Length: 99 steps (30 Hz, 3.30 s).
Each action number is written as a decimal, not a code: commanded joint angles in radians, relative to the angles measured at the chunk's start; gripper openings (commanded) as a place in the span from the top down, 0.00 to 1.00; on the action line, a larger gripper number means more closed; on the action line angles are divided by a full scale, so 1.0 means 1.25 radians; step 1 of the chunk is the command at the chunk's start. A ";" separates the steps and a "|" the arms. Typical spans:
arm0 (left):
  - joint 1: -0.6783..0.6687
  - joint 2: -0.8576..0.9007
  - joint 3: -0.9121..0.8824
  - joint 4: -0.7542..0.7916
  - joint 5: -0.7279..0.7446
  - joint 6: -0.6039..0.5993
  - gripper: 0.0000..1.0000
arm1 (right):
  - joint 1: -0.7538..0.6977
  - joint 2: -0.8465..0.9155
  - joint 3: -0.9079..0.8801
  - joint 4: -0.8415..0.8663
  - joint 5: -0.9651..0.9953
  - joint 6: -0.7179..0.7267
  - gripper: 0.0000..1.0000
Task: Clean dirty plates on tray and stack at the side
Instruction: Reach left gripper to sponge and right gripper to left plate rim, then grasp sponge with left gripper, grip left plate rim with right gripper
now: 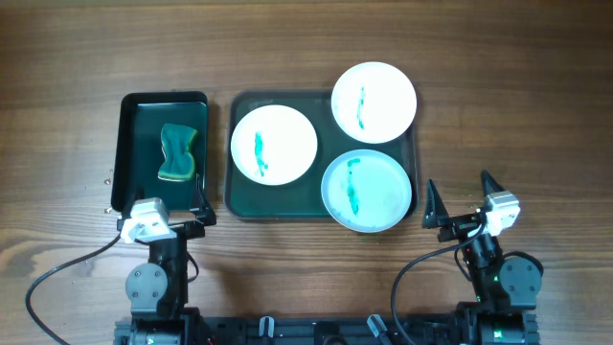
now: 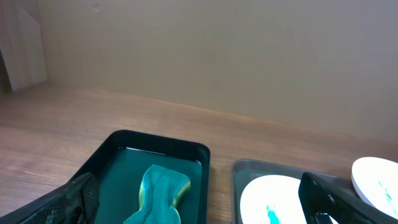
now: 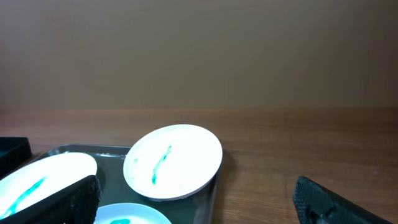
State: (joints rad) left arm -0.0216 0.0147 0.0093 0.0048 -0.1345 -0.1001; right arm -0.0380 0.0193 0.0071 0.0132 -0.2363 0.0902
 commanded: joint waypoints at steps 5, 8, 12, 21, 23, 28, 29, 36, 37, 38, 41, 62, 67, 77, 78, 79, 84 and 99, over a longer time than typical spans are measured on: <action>-0.003 0.015 0.071 -0.062 -0.016 0.035 0.00 | 0.000 0.172 0.089 -0.027 -0.085 0.014 0.00; -0.003 0.098 0.175 -0.146 -0.016 0.035 0.00 | 0.000 0.329 0.196 -0.046 -0.123 0.013 0.00; -0.003 0.266 0.342 -0.273 -0.016 0.034 0.00 | 0.000 0.549 0.404 -0.180 -0.154 0.011 0.00; -0.002 0.718 0.731 -0.588 0.078 -0.019 0.00 | 0.020 0.939 0.792 -0.475 -0.270 -0.031 0.00; 0.004 0.802 0.797 -0.654 0.124 -0.035 0.00 | 0.044 0.981 0.840 -0.518 -0.270 -0.031 0.00; 0.022 1.010 0.920 -0.701 0.308 -0.034 0.00 | 0.063 1.062 0.886 -0.545 -0.308 0.018 0.00; 0.022 1.027 0.920 -0.688 0.308 -0.034 0.00 | 0.063 1.067 0.884 -0.539 -0.306 0.046 0.00; 0.024 1.057 0.920 -0.683 0.276 -0.032 0.00 | 0.168 1.159 0.896 -0.495 -0.218 0.164 0.09; 0.027 1.057 0.920 -0.685 0.255 -0.037 0.00 | 0.199 1.184 0.911 -0.496 -0.194 0.182 0.10; 0.037 1.058 0.920 -0.694 0.213 -0.072 0.00 | 0.233 1.218 0.935 -0.497 -0.172 0.198 0.12; 0.101 1.068 0.920 -0.733 0.147 -0.115 0.00 | 0.327 1.344 1.032 -0.515 -0.108 0.241 0.21; 0.147 1.219 0.920 -0.665 0.064 -0.108 0.02 | 0.440 1.697 1.106 -0.345 0.018 0.434 0.96; 0.147 1.293 0.920 -0.573 0.077 -0.038 0.12 | 0.440 1.699 1.106 -0.347 0.018 0.431 0.96; 0.134 1.475 0.920 -0.478 0.134 0.118 0.36 | 0.441 1.699 1.106 -0.341 0.018 0.433 0.96; 0.133 1.485 0.920 -0.473 0.134 0.127 0.37 | 0.441 1.699 1.106 -0.340 0.018 0.433 0.96; 0.133 1.496 0.920 -0.468 0.134 0.135 0.38 | 0.441 1.699 1.106 -0.340 0.018 0.433 0.96; 0.127 1.540 0.920 -0.427 0.134 0.137 0.62 | 0.441 1.699 1.106 -0.337 0.018 0.433 0.96; 0.125 1.365 1.057 -0.653 0.139 0.085 0.96 | 0.441 1.699 1.106 -0.327 0.015 0.433 0.96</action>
State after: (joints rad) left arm 0.1432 1.8359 1.2461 -0.7624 0.0170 0.0227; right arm 0.5091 2.1090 1.3773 -0.4019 -0.2348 0.6174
